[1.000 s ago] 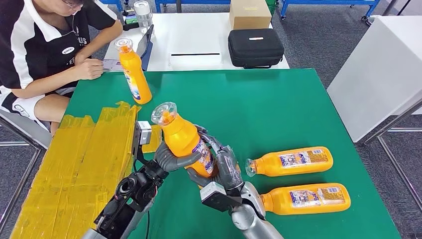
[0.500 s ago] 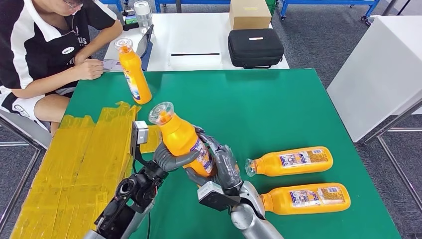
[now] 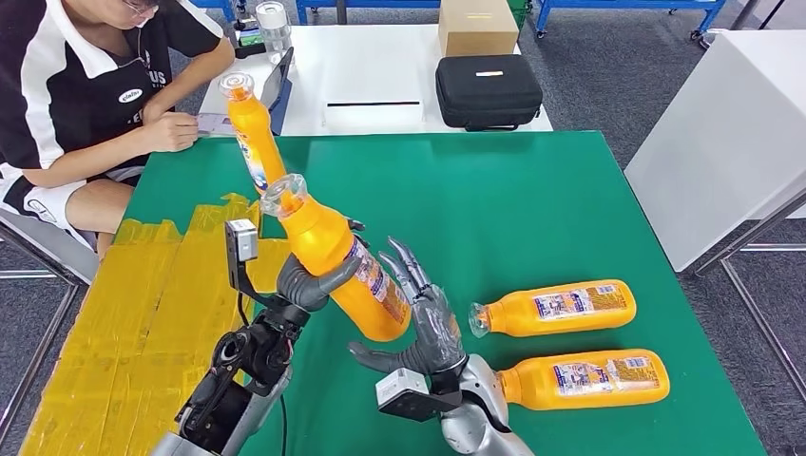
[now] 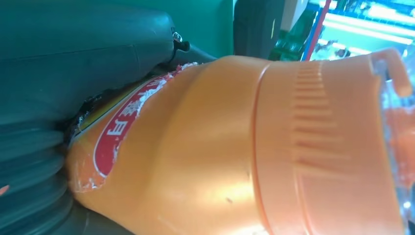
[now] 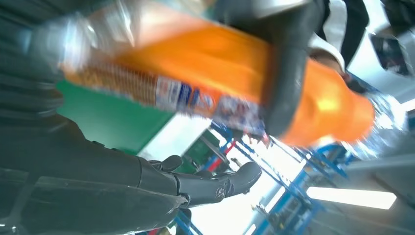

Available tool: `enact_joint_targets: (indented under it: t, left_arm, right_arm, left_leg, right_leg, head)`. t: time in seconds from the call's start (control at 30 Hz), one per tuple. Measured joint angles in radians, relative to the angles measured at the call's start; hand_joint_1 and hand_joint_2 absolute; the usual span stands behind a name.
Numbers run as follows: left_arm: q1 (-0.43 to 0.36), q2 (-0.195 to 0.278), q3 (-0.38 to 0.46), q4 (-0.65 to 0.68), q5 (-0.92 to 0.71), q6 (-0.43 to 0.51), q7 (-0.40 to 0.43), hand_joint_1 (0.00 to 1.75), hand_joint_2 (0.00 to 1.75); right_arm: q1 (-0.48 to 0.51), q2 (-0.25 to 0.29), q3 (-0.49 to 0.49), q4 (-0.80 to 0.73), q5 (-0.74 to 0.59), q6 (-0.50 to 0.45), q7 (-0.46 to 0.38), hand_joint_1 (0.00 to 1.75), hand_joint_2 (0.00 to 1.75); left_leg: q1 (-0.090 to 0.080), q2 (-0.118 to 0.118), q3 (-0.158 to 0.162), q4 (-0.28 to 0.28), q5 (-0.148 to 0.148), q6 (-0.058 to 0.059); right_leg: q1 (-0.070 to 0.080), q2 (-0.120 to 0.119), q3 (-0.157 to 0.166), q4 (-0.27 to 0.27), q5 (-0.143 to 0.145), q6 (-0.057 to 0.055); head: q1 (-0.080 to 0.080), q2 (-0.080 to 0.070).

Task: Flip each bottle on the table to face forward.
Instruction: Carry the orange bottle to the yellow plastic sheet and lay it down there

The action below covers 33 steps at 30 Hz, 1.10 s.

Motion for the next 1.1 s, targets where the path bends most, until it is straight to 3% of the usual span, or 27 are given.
enact_joint_targets:
  t: [0.23,0.3,0.37,0.5,0.57,0.63,0.77,0.8,0.87,0.97,1.03,1.1]
  left_arm:
    - [-0.006,0.001,0.021,0.003,-0.003,0.014,-0.008,1.75,1.75]
    - [-0.007,0.001,0.025,0.002,-0.044,0.07,-0.036,1.75,1.75]
    - [-0.007,0.001,0.035,-0.003,-0.15,0.197,-0.088,1.75,1.75]
    - [-0.005,0.001,0.075,-0.054,-0.55,0.617,-0.206,1.75,1.75]
    - [0.002,-0.006,0.109,-0.091,-0.786,0.777,-0.246,1.75,1.75]
    - [0.014,-0.03,0.168,-0.13,-1.081,0.861,-0.309,1.75,1.75]
    - [0.03,-0.122,0.352,-0.227,-1.659,0.885,-0.445,1.75,1.75]
    - [0.033,-0.135,0.385,-0.253,-1.761,0.886,-0.427,1.75,1.75]
    - [0.04,-0.126,0.413,-0.299,-1.92,0.888,-0.305,1.75,1.75]
    - [0.035,-0.019,0.375,-0.315,-2.012,0.888,-0.021,1.75,1.75]
    - [-0.004,0.079,0.301,-0.288,-2.024,0.888,0.237,1.75,1.75]
    - [-0.089,0.17,0.158,-0.226,-2.029,0.888,0.579,1.75,1.75]
  right_arm:
    - [0.013,-0.015,0.0,-0.062,0.002,-0.005,0.002,0.0,1.75]
    - [0.019,-0.018,0.0,-0.074,0.001,-0.012,0.003,0.0,1.75]
    - [0.028,-0.023,-0.001,-0.092,0.0,-0.023,0.004,0.0,1.75]
    - [0.058,-0.034,-0.025,-0.154,-0.003,-0.034,0.019,0.0,1.75]
    - [0.069,-0.039,-0.043,-0.181,-0.01,-0.035,0.027,0.0,1.75]
    - [0.079,-0.042,-0.063,-0.199,-0.024,-0.036,0.028,0.0,1.75]
    - [0.087,-0.043,-0.091,-0.222,-0.043,-0.038,0.026,0.0,1.75]
    - [0.087,-0.043,-0.096,-0.227,-0.047,-0.039,0.026,0.0,1.75]
    - [0.088,-0.044,-0.108,-0.234,-0.056,-0.046,0.026,0.0,1.75]
    - [0.09,-0.046,-0.126,-0.248,-0.076,-0.061,0.026,0.0,1.75]
    - [0.094,-0.049,-0.139,-0.259,-0.088,-0.07,0.026,0.0,1.75]
    - [0.099,-0.052,-0.15,-0.272,-0.098,-0.079,0.026,0.0,1.75]
  left_leg:
    - [0.0,0.0,0.0,0.0,0.0,0.0]
    - [0.0,0.0,0.0,0.0,0.0,0.0]
    - [0.0,0.0,0.0,0.0,0.0,0.0]
    - [0.0,0.0,0.0,0.0,0.0,0.0]
    - [0.0,-0.001,0.0,0.0,0.0,0.0]
    - [0.0,-0.001,-0.001,0.0,0.0,0.0]
    - [-0.001,0.0,-0.001,0.0,0.0,0.0]
    - [-0.002,0.001,-0.001,0.0,0.0,0.0]
    - [-0.002,0.002,-0.001,0.0,0.0,0.001]
    - [0.0,0.002,0.0,0.0,0.002,0.0]
    - [0.002,0.001,-0.001,0.0,0.003,-0.002]
    - [0.004,-0.002,-0.003,0.0,0.005,-0.004]
  right_leg:
    - [0.0,0.0,0.0,0.0,0.0,0.0]
    - [0.0,0.0,0.0,0.0,0.0,0.0]
    - [0.0,0.0,0.0,0.0,0.0,0.0]
    - [0.0,0.0,0.0,0.0,0.0,0.0]
    - [0.0,0.0,0.0,0.0,0.0,0.0]
    - [0.0,0.0,0.0,0.0,0.0,0.0]
    - [-0.001,0.0,-0.001,0.0,0.0,0.0]
    - [-0.002,0.001,-0.001,0.0,0.0,0.0]
    - [-0.002,0.001,-0.001,0.0,0.001,0.001]
    - [-0.001,0.001,-0.004,0.0,0.001,-0.001]
    - [0.001,0.0,-0.011,0.0,0.002,-0.003]
    - [0.002,-0.002,-0.017,0.0,0.002,-0.004]
  head:
    - [0.0,0.0]
    - [0.0,0.0]
    - [0.0,0.0]
    - [0.0,0.0]
    - [0.0,0.0]
    - [0.0,0.0]
    - [0.0,0.0]
    - [0.0,0.0]
    - [0.0,0.0]
    - [0.0,0.0]
    - [0.0,0.0]
    - [0.0,0.0]
